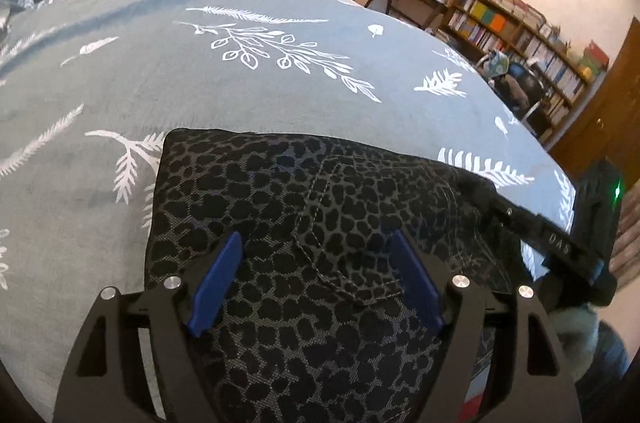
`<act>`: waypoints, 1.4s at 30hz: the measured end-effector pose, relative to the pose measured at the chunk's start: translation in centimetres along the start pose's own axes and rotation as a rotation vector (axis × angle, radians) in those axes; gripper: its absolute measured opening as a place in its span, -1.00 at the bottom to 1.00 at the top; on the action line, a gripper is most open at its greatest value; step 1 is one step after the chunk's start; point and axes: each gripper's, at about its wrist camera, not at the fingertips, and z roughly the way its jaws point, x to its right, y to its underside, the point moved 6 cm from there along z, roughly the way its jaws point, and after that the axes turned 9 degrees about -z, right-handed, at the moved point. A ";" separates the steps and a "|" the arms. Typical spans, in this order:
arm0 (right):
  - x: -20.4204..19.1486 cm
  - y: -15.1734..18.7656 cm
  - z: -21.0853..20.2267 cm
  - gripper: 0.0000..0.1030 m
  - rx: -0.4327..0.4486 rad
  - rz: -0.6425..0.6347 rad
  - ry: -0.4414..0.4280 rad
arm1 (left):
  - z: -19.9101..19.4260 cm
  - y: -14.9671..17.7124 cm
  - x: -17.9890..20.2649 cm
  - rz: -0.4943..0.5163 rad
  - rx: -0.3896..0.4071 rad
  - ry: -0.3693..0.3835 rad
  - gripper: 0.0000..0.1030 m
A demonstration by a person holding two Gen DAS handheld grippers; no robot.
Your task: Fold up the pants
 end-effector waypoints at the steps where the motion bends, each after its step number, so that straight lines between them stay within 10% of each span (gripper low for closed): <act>1: -0.3 -0.2 0.0 -0.28 -0.012 -0.015 0.010 | -0.2 -0.1 0.0 -0.007 -0.002 0.005 0.49; 23: -3.8 4.3 -4.2 -0.13 -0.027 -0.244 0.077 | -3.1 2.9 -2.4 -0.005 0.002 -0.077 0.62; 31: -3.8 2.1 -6.8 0.17 -0.024 -0.183 0.049 | -4.6 1.2 -4.8 -0.122 -0.015 -0.146 0.65; 42: 0.9 2.2 -6.2 0.56 -0.073 0.068 0.031 | -2.9 -0.3 -6.7 -0.248 -0.125 -0.050 0.69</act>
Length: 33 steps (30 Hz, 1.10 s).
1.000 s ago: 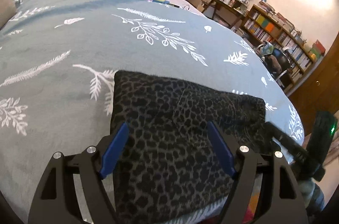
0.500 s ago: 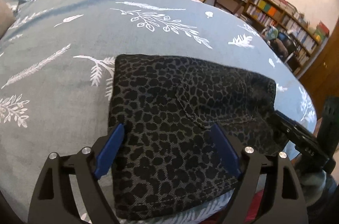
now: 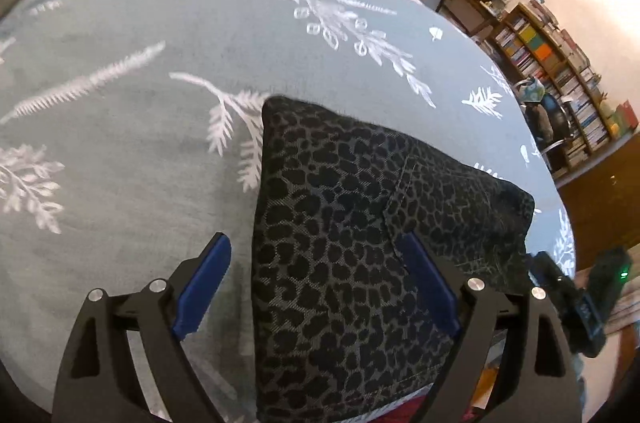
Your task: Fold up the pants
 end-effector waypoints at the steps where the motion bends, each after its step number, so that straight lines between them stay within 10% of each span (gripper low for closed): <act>1: 0.4 0.1 0.5 0.56 -0.011 0.019 0.002 | 0.3 -0.1 -0.1 -0.005 -0.012 0.008 0.69; 20: -1.1 0.6 5.3 0.63 -0.174 0.002 -0.123 | 3.5 -0.1 0.1 -0.025 -0.130 0.167 0.69; 33: -1.8 0.4 6.2 0.62 -0.231 0.025 -0.294 | 2.4 0.2 -0.6 -0.040 -0.151 0.211 0.22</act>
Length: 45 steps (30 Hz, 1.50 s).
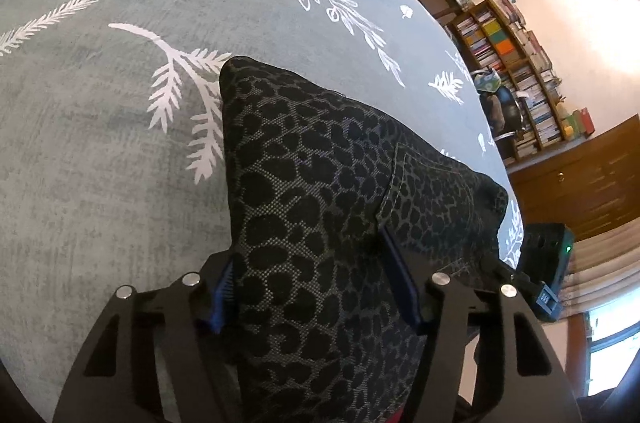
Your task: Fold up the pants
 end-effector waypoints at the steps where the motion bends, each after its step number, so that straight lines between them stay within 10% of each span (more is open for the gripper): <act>1: 0.1 -0.1 0.1 0.62 0.002 0.005 -0.001 | 0.2 0.0 -0.1 -0.005 -0.007 0.000 0.22; 13: -0.4 -0.1 -2.0 -0.15 0.062 -0.031 0.090 | -1.2 -0.1 1.4 0.087 0.051 -0.025 -0.40; 26: -0.9 -6.0 -4.2 -0.18 0.162 -0.087 0.115 | -1.4 -5.6 6.8 0.170 0.113 0.015 -0.42; 45: 7.3 -23.8 0.9 -0.18 0.228 -0.064 0.203 | 8.0 -21.7 11.6 0.229 0.143 -0.013 -0.42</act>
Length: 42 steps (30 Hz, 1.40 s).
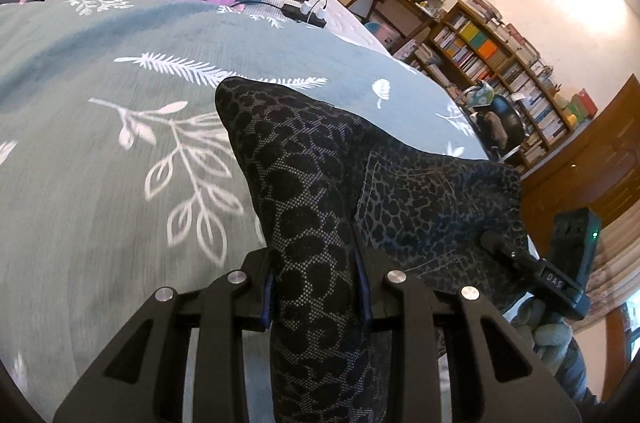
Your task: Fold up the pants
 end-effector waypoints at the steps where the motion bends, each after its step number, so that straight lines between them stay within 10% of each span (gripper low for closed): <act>1: 0.6 -0.6 1.0 -0.18 -0.007 -0.007 0.013 | 0.8 -0.5 -0.2 0.006 -0.003 -0.007 -0.42; 9: 4.3 -0.8 5.5 -0.17 -0.047 0.021 0.042 | 6.1 -1.7 -2.5 -0.004 -0.039 -0.047 -0.39; 14: 5.4 0.6 6.3 -0.02 -0.066 0.045 0.055 | 7.7 -1.0 -4.4 -0.039 -0.057 -0.083 -0.03; 28: 2.9 -4.6 0.6 0.07 0.142 0.019 0.178 | 2.8 -3.3 -3.0 0.006 0.085 -0.231 0.19; 42: 3.5 -4.2 10.1 0.07 -0.029 -0.076 0.241 | 7.9 -0.7 -1.1 0.127 0.058 -0.206 0.23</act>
